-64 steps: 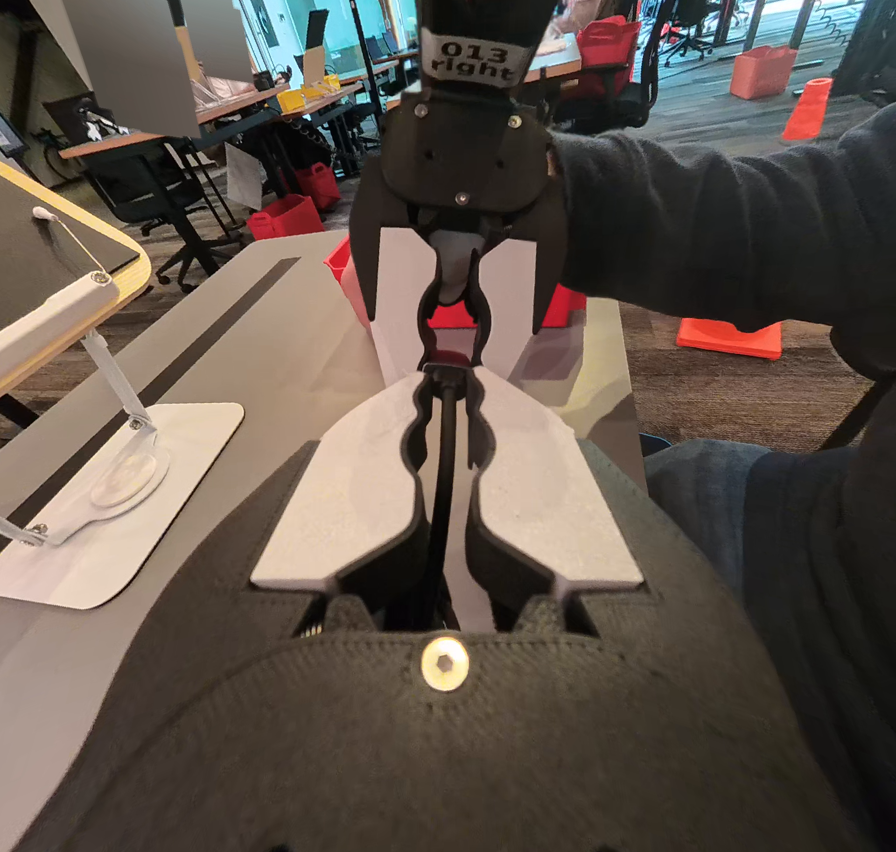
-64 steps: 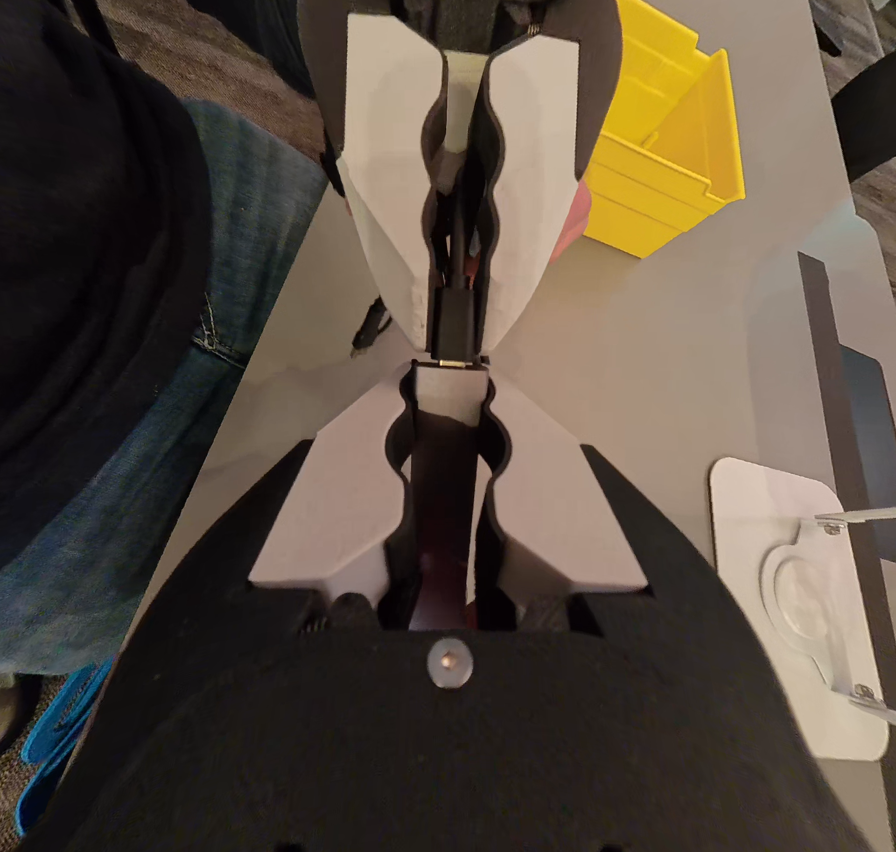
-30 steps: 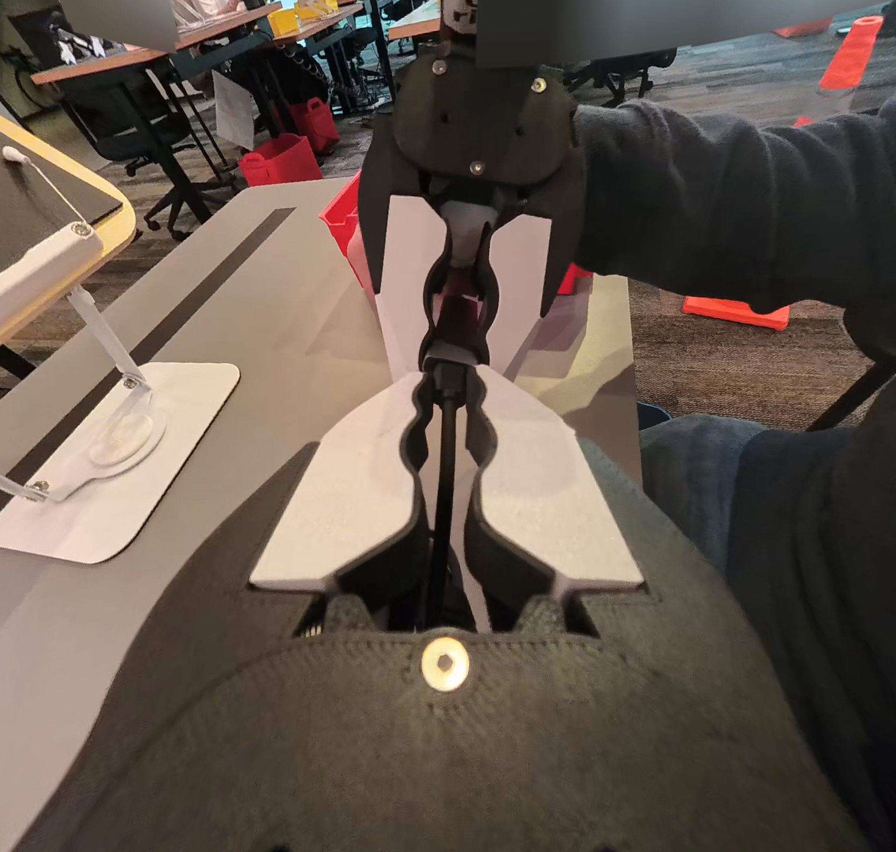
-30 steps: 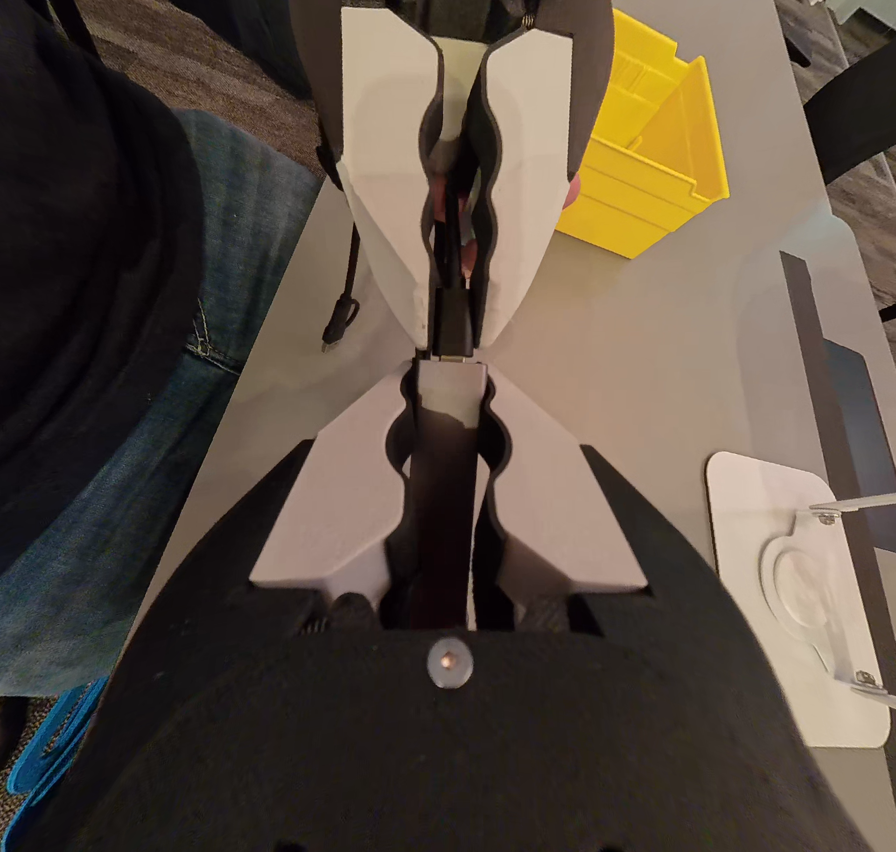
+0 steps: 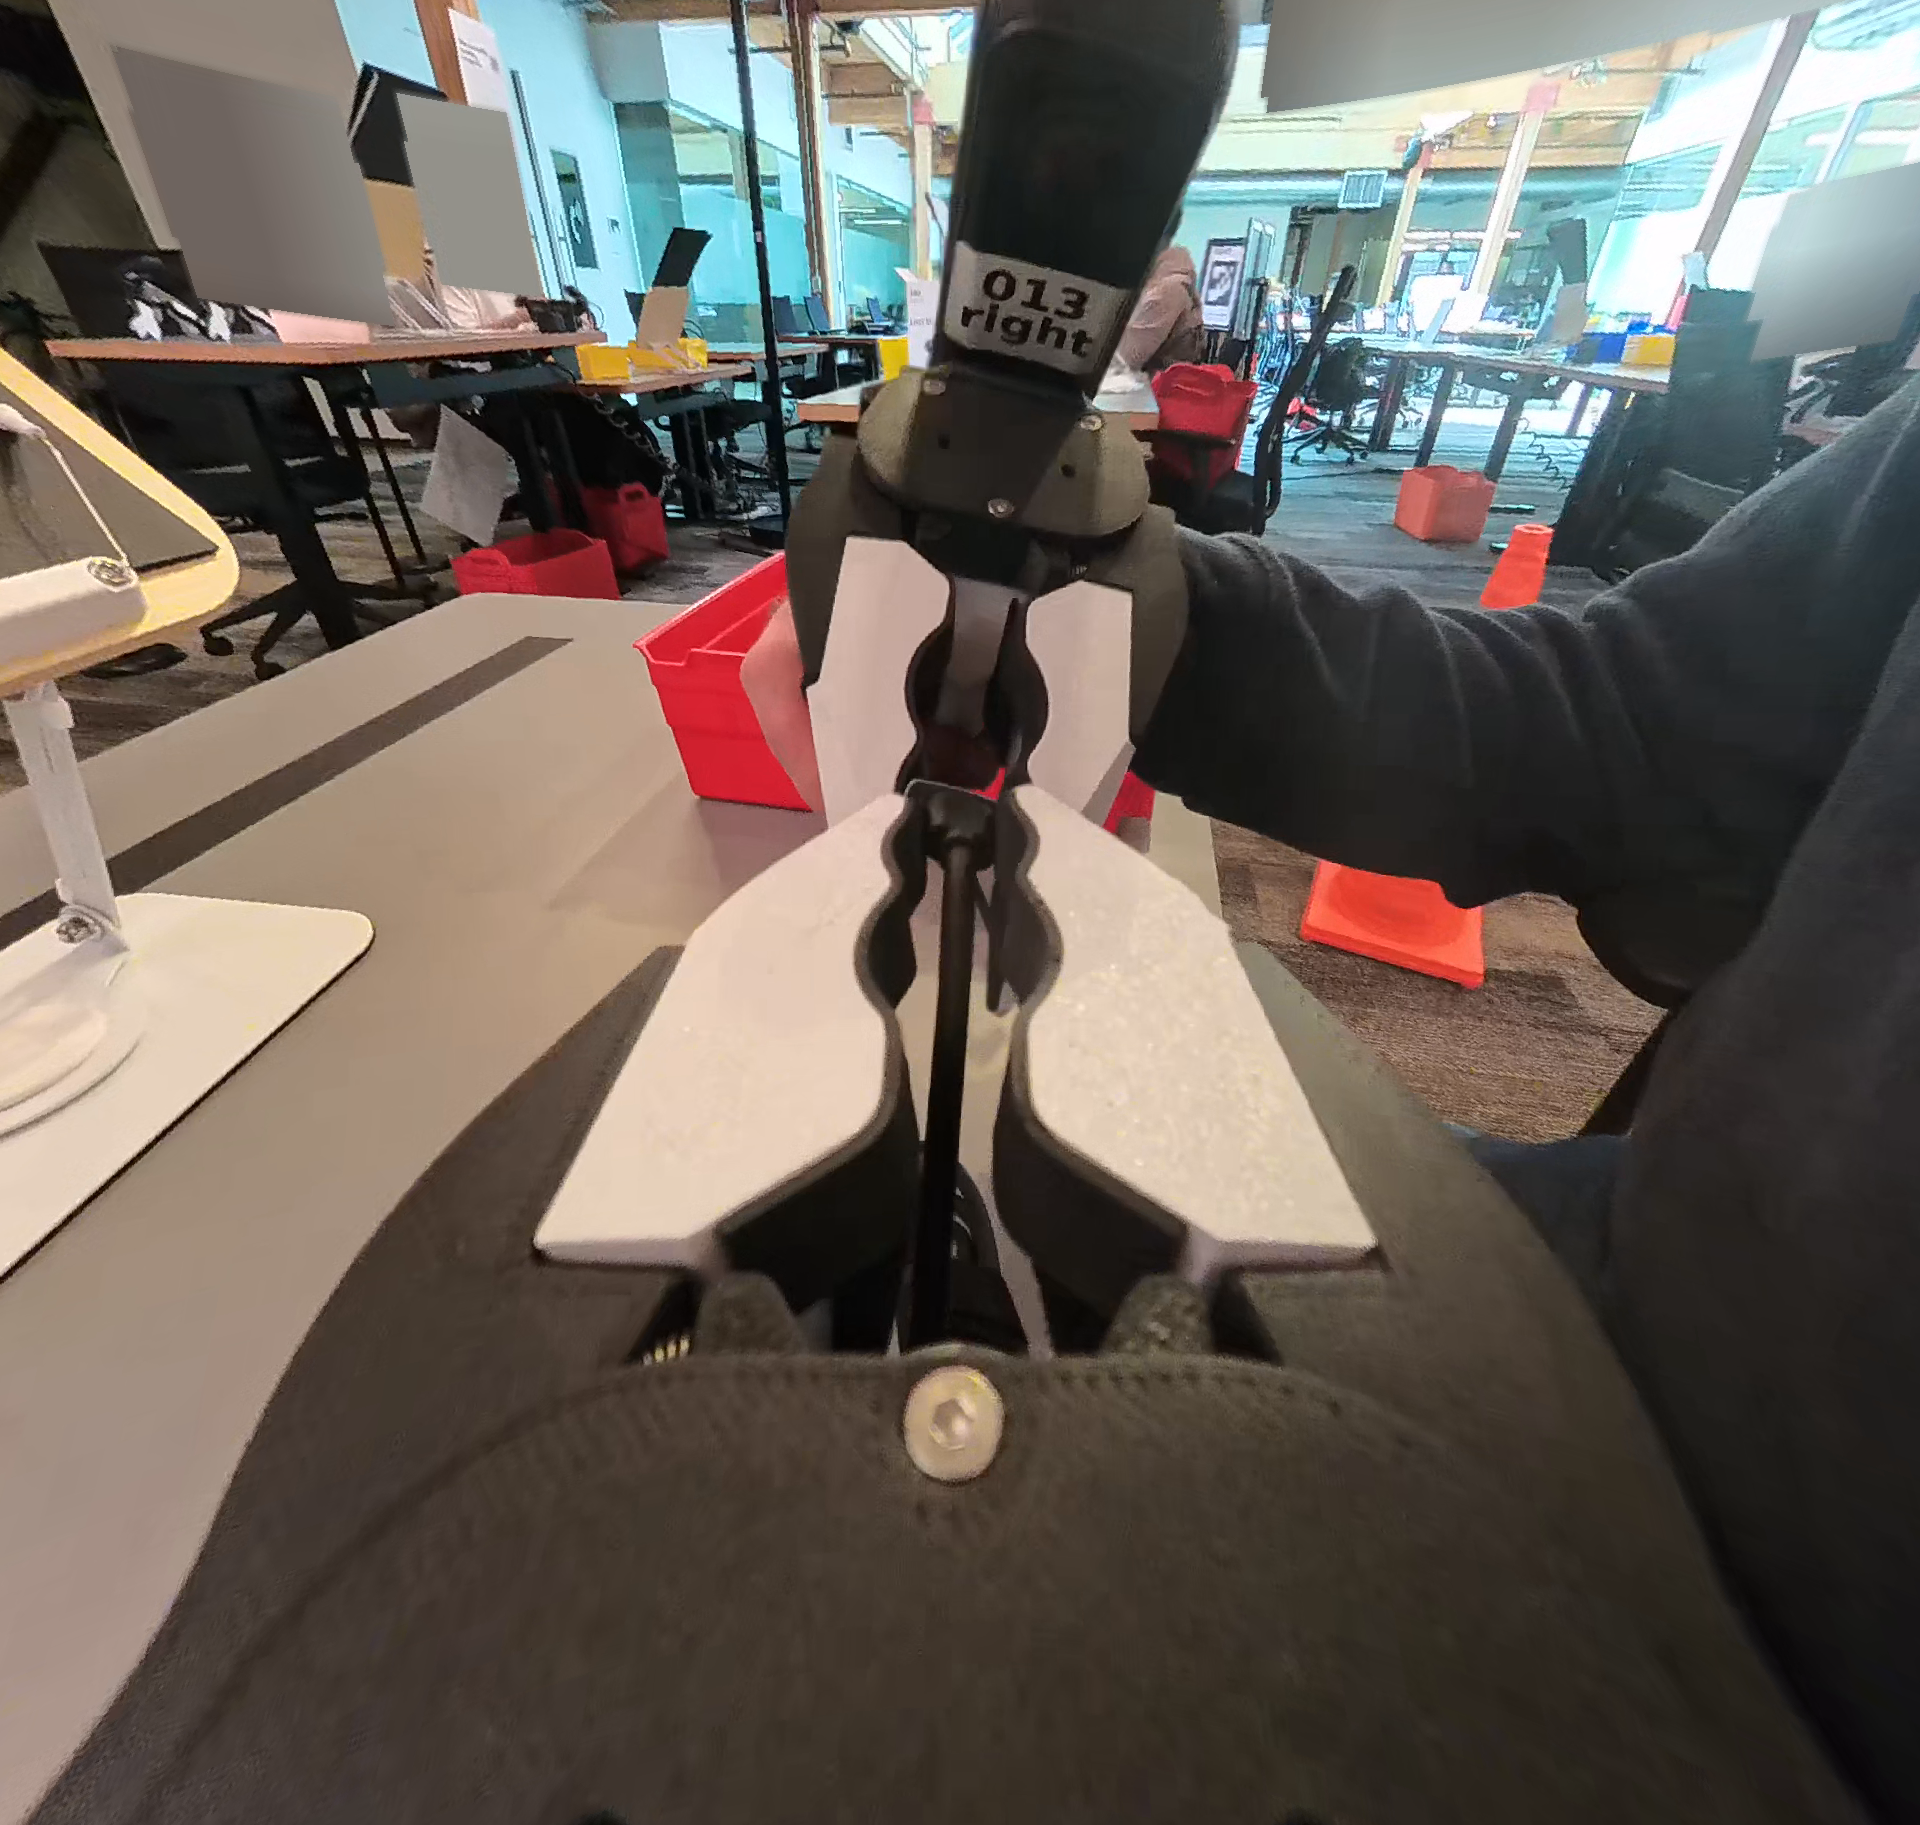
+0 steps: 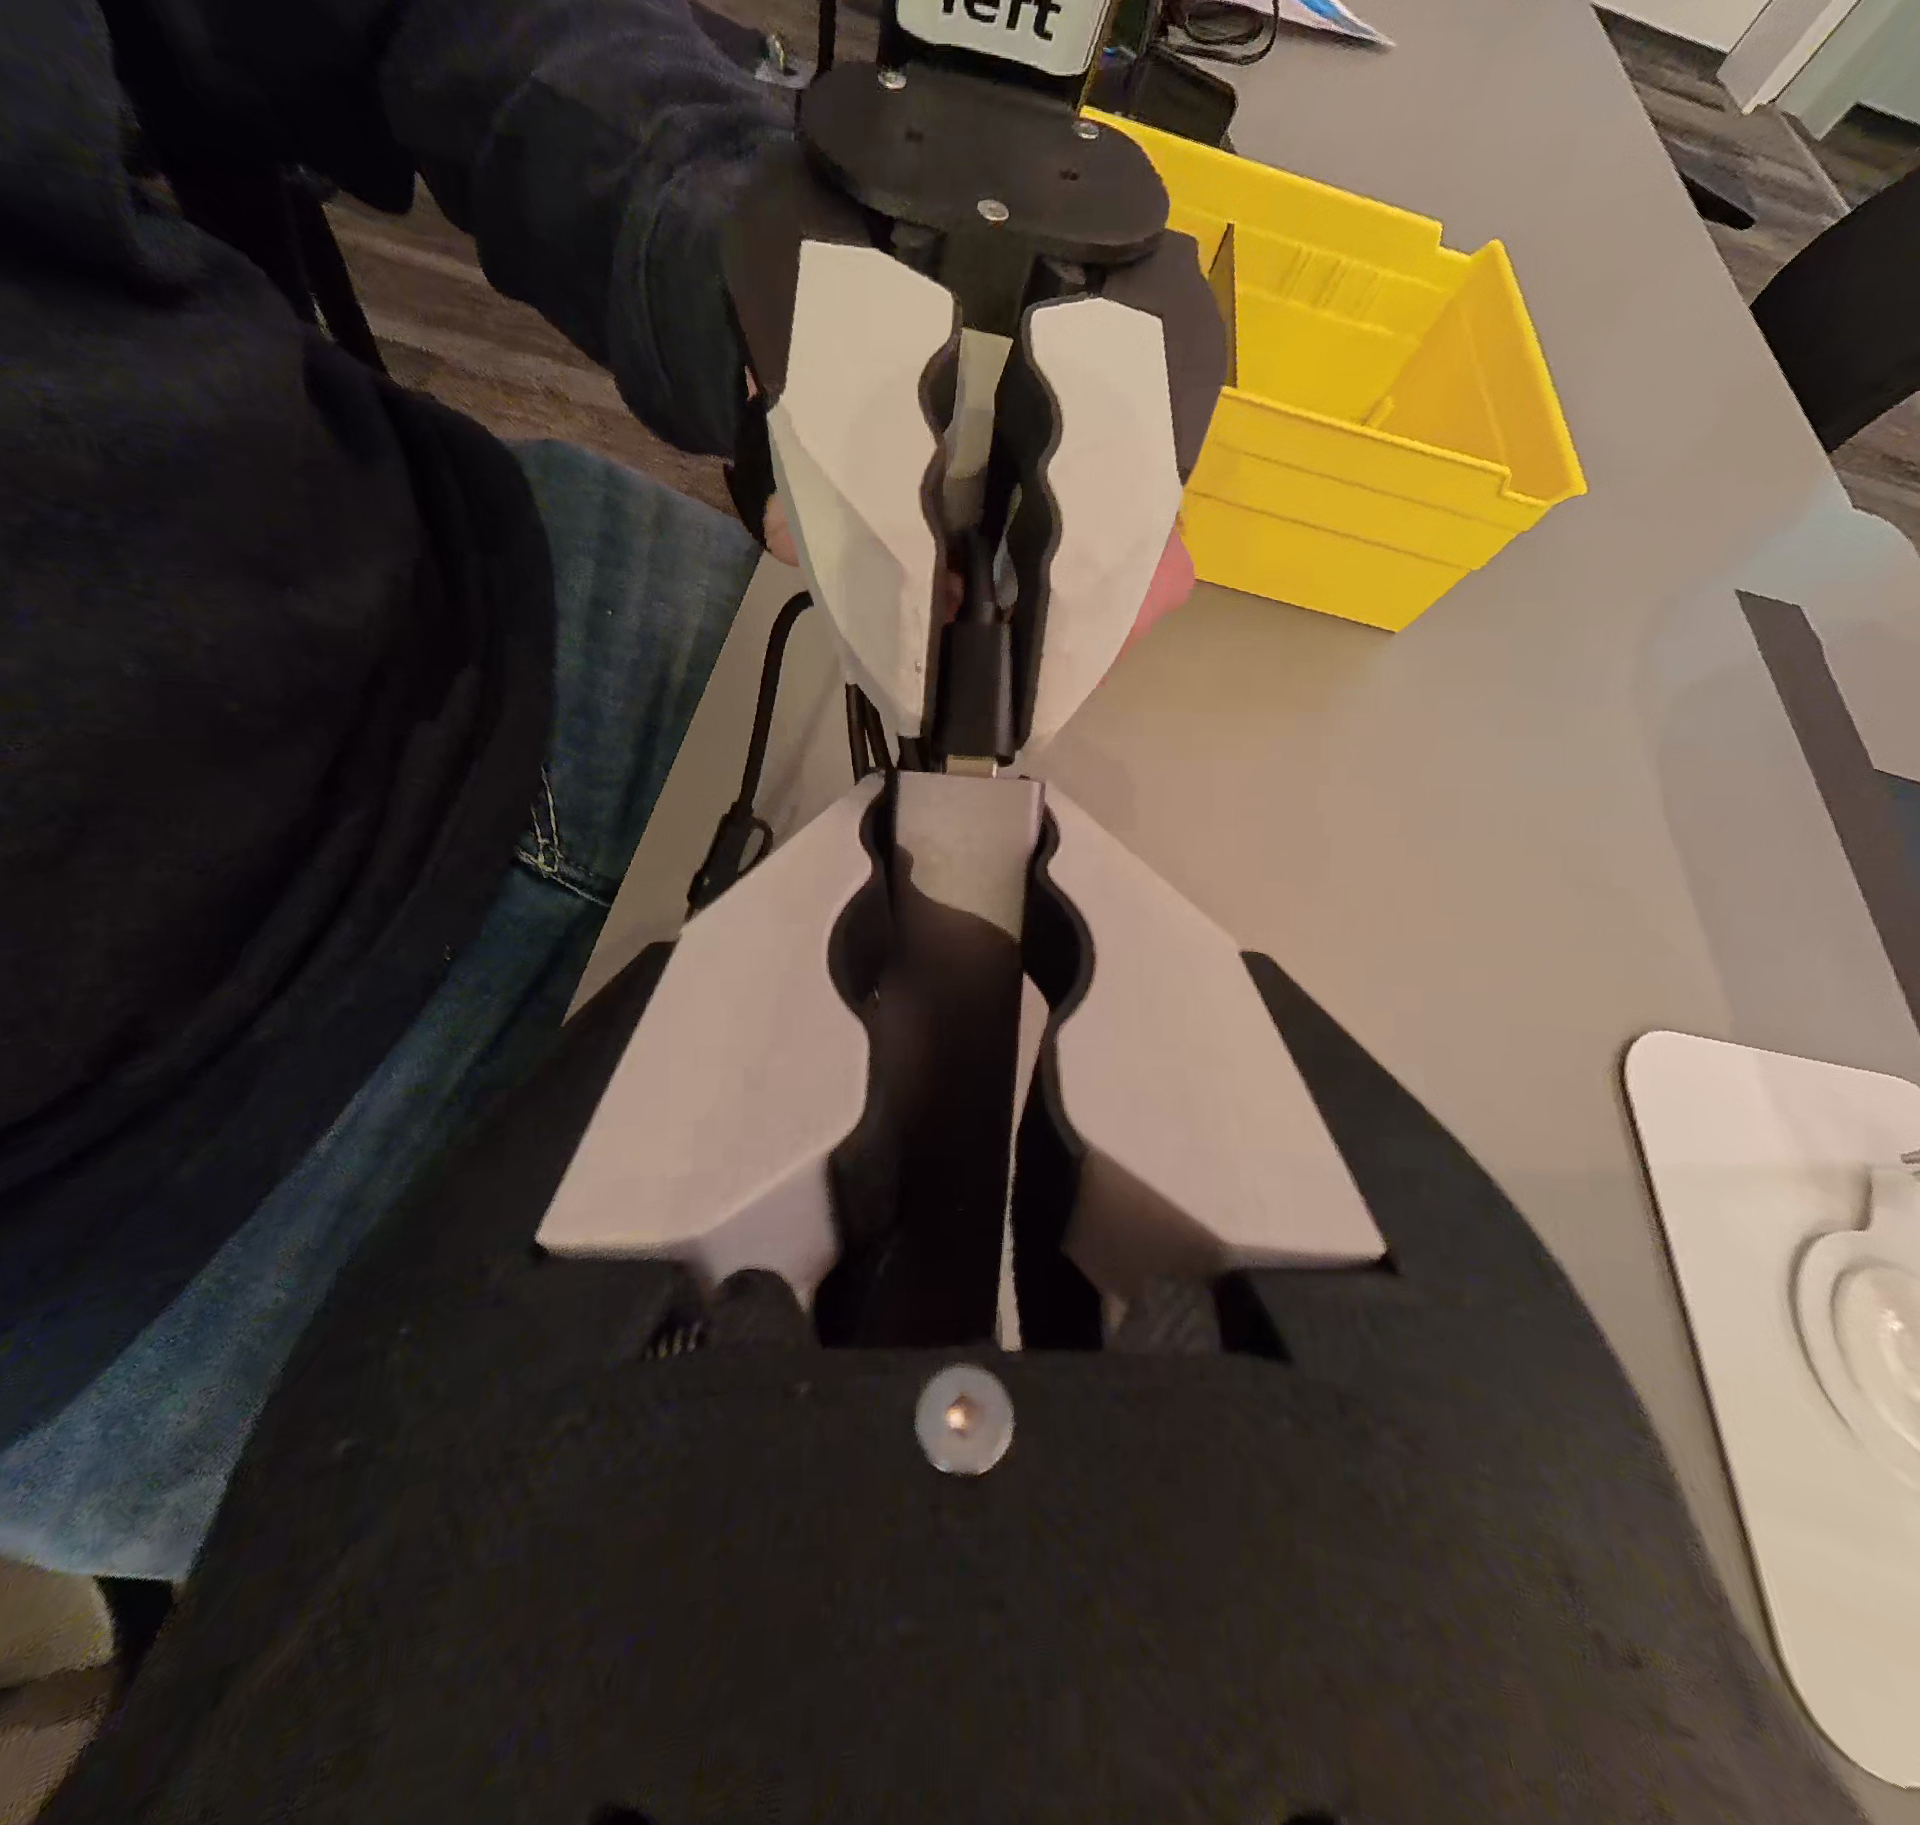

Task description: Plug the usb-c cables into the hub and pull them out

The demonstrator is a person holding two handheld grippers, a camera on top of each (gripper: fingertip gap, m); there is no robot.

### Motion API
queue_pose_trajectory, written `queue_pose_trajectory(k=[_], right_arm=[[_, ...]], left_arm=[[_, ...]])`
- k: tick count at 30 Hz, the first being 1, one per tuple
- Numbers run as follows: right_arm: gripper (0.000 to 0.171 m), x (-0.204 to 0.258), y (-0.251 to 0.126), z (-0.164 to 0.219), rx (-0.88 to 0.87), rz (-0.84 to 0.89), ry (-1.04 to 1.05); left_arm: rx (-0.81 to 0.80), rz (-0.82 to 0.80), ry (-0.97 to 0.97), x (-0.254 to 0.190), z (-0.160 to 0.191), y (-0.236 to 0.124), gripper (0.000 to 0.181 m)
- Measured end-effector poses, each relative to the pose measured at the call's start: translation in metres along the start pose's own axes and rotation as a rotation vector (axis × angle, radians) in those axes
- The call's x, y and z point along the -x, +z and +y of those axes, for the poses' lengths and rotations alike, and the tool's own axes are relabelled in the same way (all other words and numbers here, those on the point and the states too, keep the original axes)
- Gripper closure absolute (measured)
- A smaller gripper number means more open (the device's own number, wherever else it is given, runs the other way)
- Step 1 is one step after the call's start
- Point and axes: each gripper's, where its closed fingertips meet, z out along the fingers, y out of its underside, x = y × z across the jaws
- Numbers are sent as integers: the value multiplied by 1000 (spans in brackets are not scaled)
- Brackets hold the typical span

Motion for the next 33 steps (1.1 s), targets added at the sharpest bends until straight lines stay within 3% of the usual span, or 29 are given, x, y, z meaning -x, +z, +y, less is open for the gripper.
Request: queue_pose_trajectory(k=[12,16,19,24,33], right_arm=[[153,-3,-3,2,8,17,29],[153,2,-4,4,20,-11,6],[154,-10,-27,13,27,45,20],[154,-24,-36,4,61,133,-5],[154,-38,-25,22,121,227,37]], left_arm=[[64,-116,132,5,0,2,169],[97,-11,113,-2,1,-1,168],[158,64,78,3,-5,-20,169],[106,-42,158,26,-25,-30,169],[146,-114,172,43,-13,-33,168]])
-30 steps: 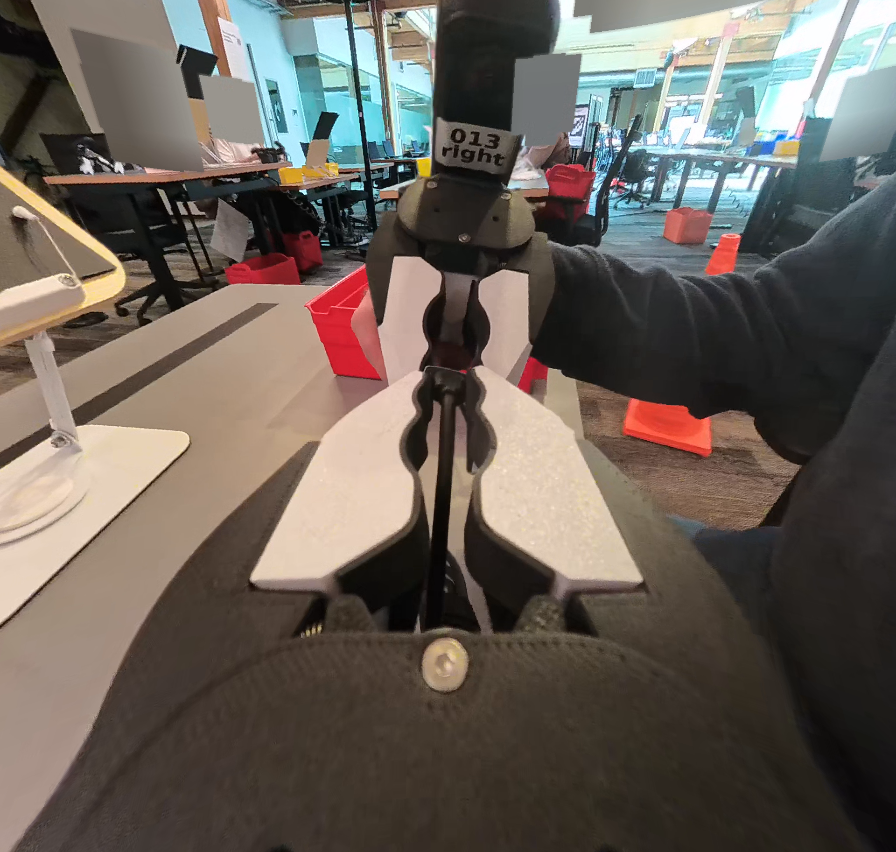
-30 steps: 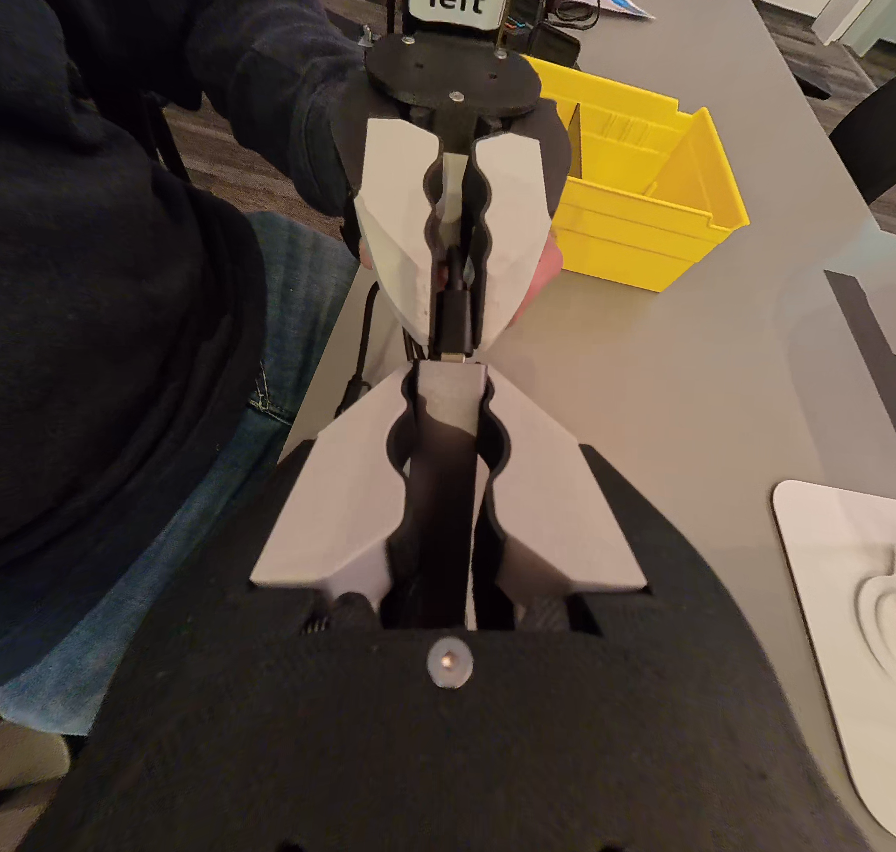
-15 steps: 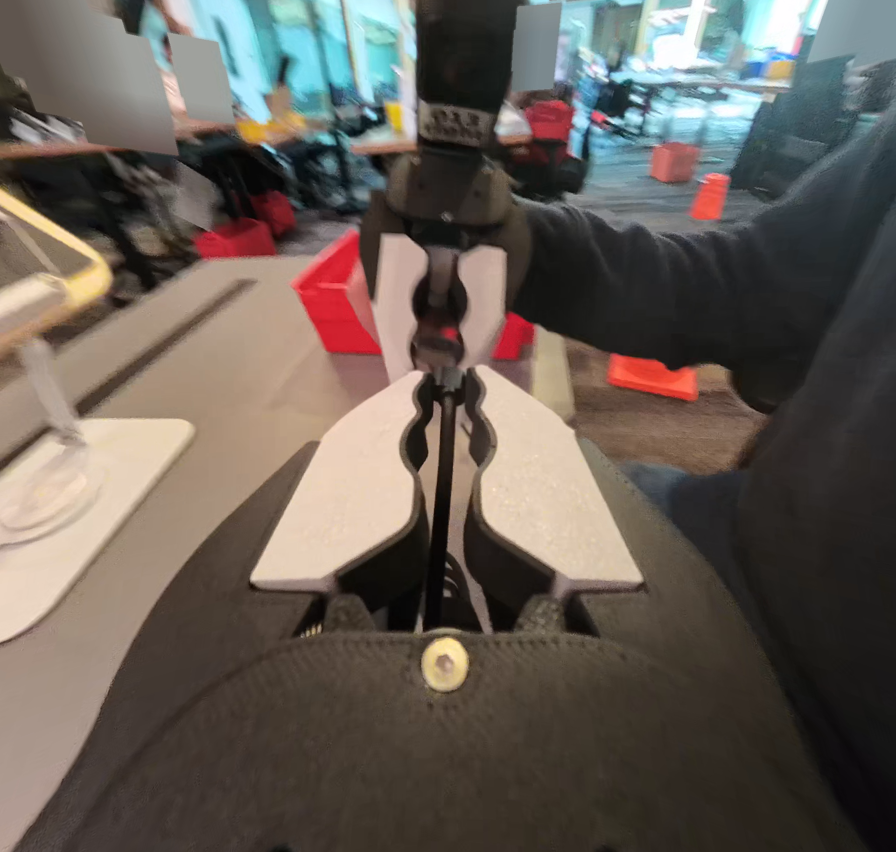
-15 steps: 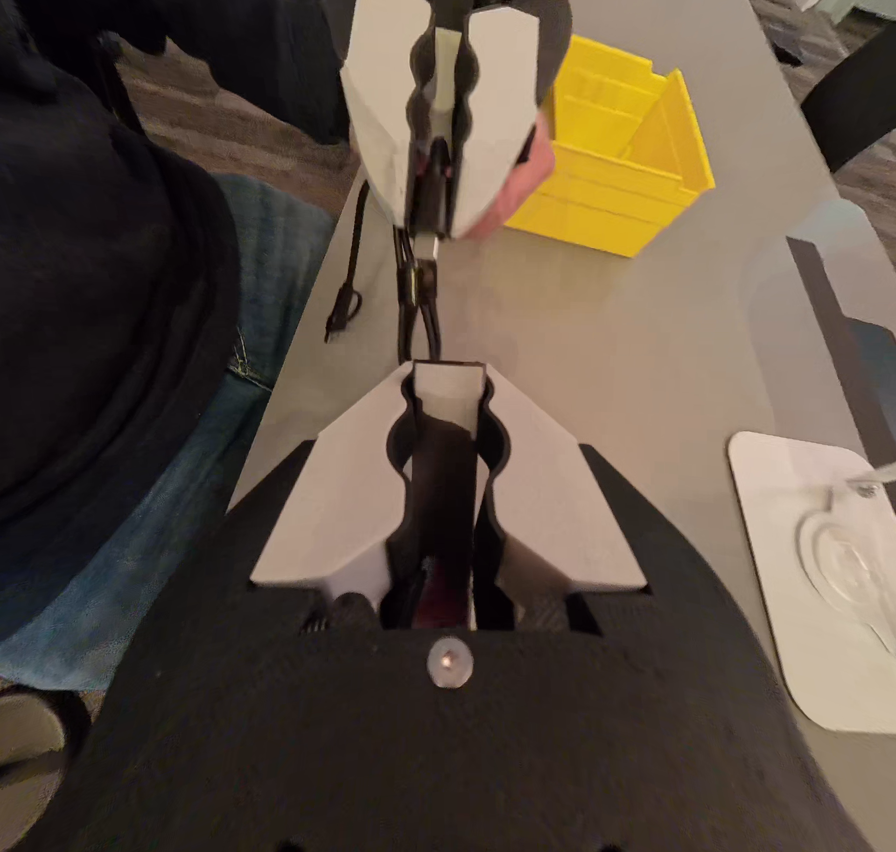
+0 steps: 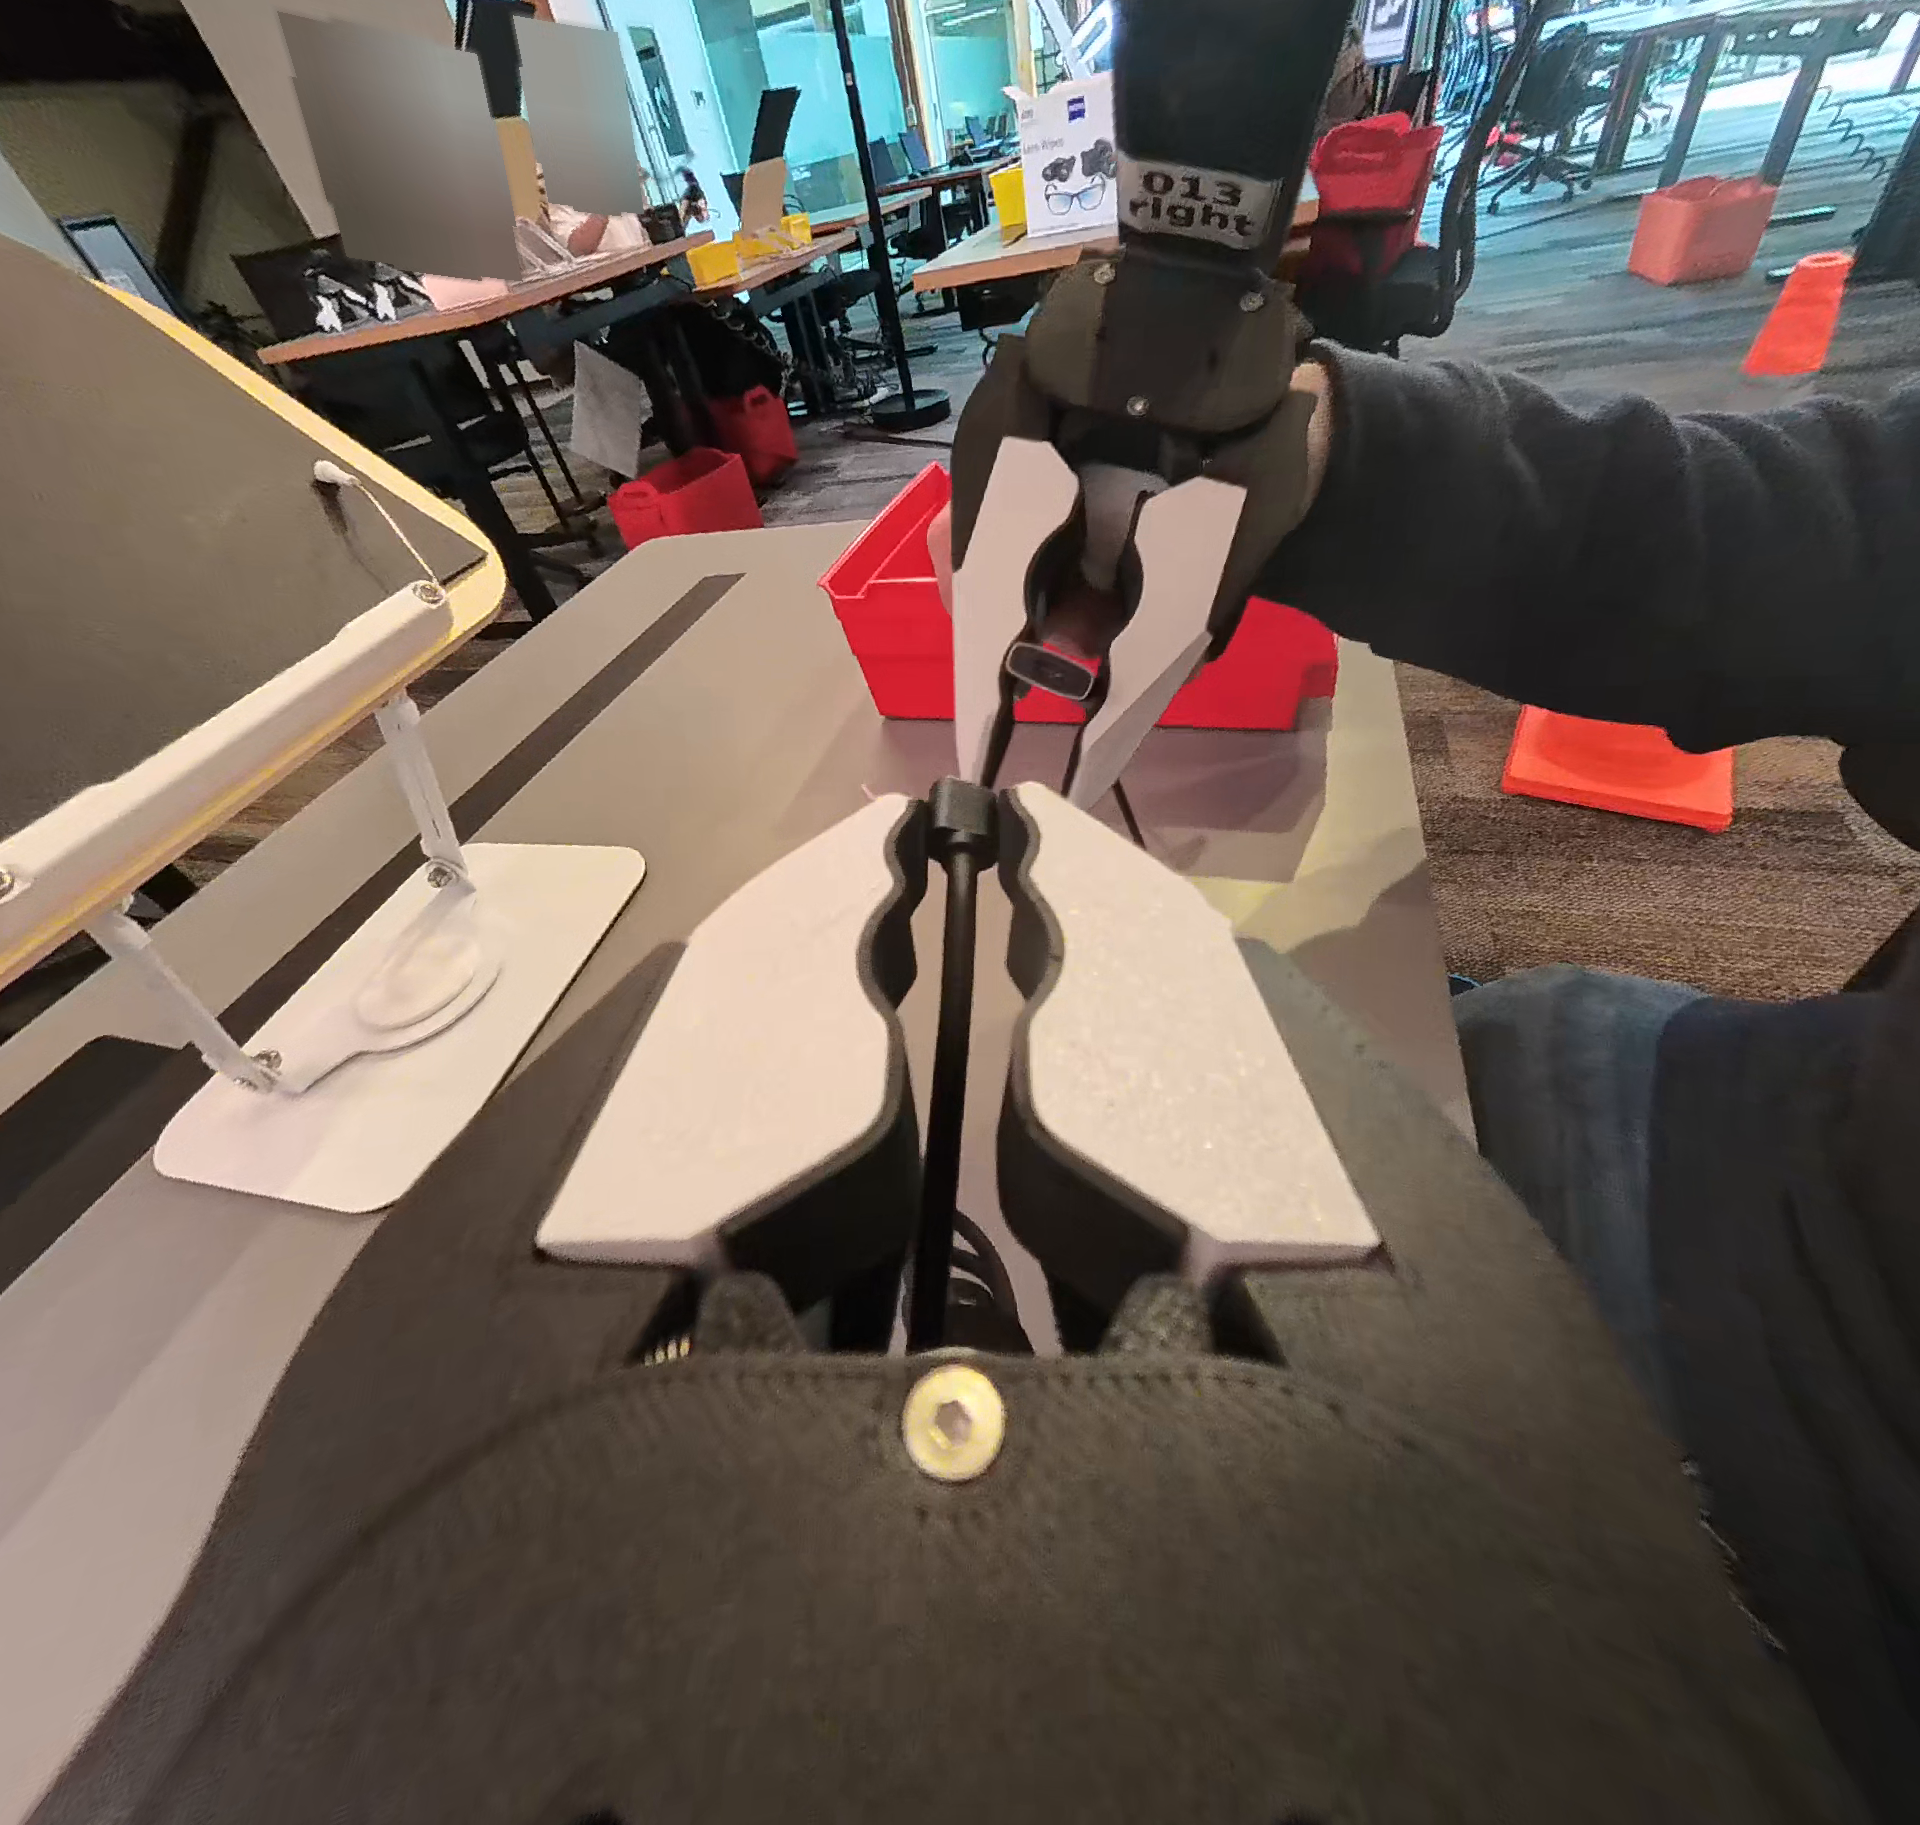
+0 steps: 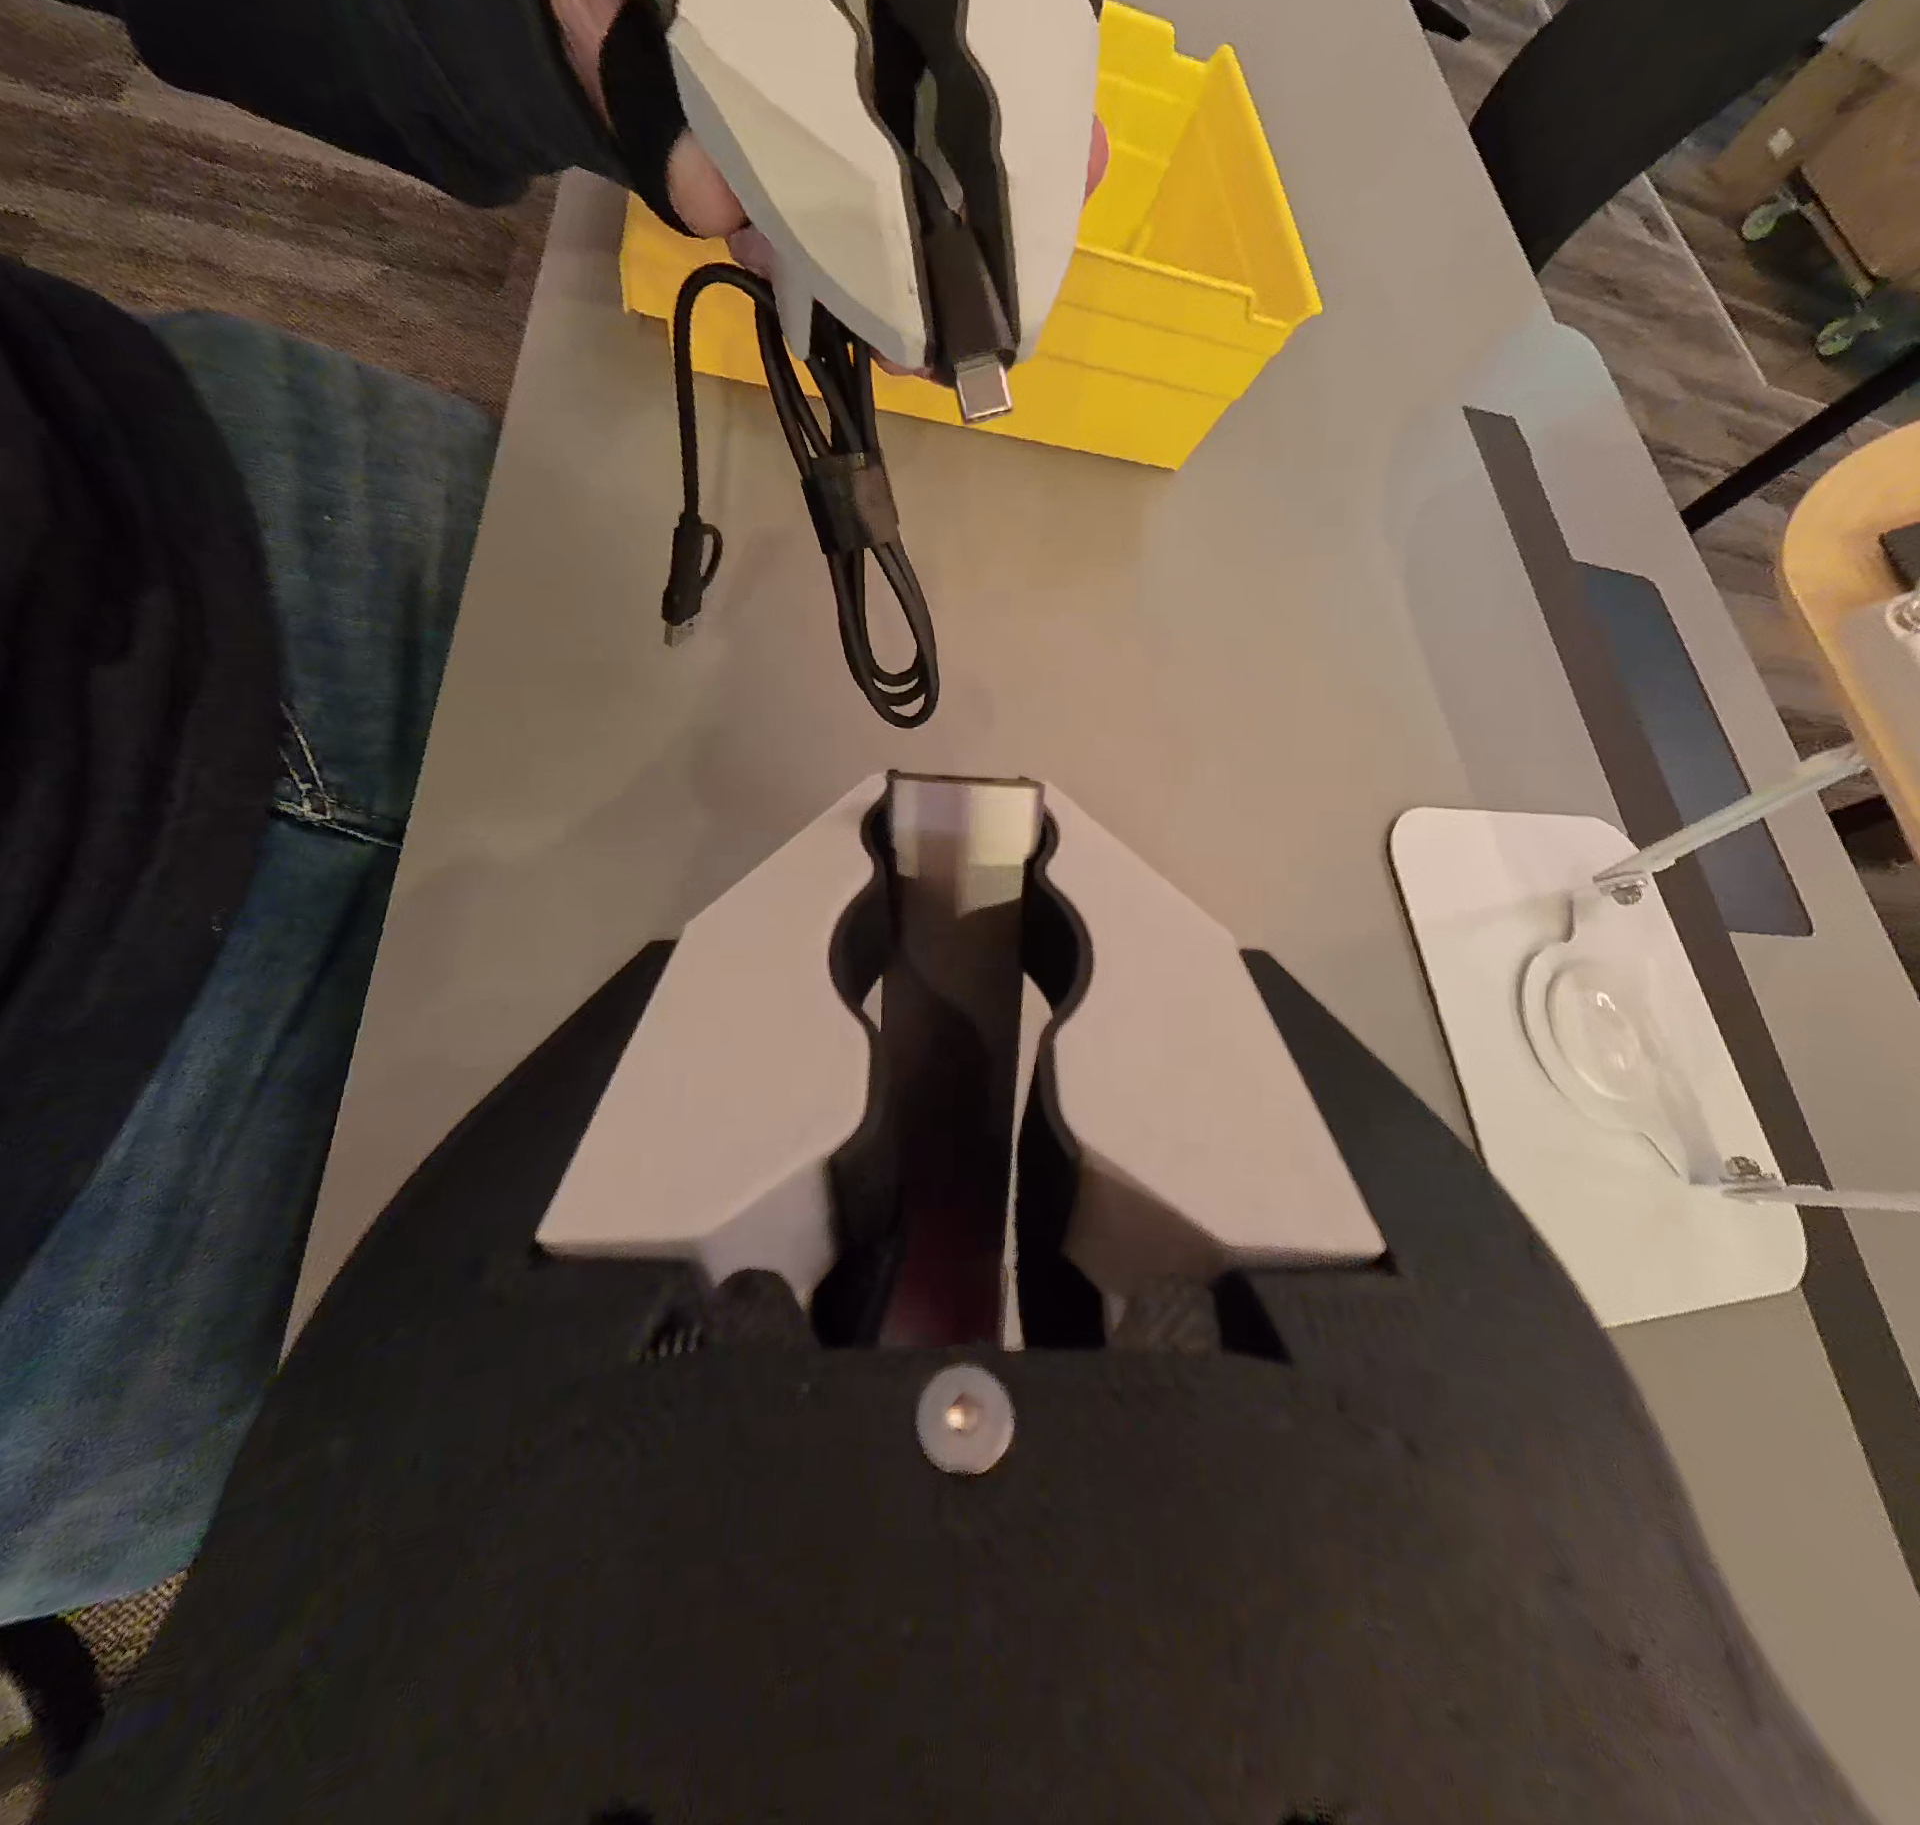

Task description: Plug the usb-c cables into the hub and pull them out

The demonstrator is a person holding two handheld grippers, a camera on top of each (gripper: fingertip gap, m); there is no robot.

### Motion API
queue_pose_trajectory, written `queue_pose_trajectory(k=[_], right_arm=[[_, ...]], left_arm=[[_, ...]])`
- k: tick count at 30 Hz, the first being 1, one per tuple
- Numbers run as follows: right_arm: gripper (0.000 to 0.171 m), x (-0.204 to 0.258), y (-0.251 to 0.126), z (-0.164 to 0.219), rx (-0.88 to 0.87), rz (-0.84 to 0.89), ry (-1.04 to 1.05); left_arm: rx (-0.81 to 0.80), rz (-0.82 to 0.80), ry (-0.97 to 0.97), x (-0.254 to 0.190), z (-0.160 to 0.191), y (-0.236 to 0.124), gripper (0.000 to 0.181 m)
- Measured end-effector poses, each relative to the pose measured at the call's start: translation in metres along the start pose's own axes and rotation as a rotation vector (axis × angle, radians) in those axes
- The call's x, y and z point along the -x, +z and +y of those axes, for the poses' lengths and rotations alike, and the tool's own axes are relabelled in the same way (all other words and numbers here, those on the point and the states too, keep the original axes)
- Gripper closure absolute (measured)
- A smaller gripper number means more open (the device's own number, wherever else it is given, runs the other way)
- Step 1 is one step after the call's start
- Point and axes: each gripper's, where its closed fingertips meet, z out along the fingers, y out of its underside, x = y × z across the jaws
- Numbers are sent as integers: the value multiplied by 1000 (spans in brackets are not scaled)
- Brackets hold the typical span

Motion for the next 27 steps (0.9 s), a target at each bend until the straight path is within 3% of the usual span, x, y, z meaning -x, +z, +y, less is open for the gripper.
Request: queue_pose_trajectory(k=[27], right_arm=[[153,-9,19,18,131,106,65]], left_arm=[[88,-89,37,17,9,-5,169]])
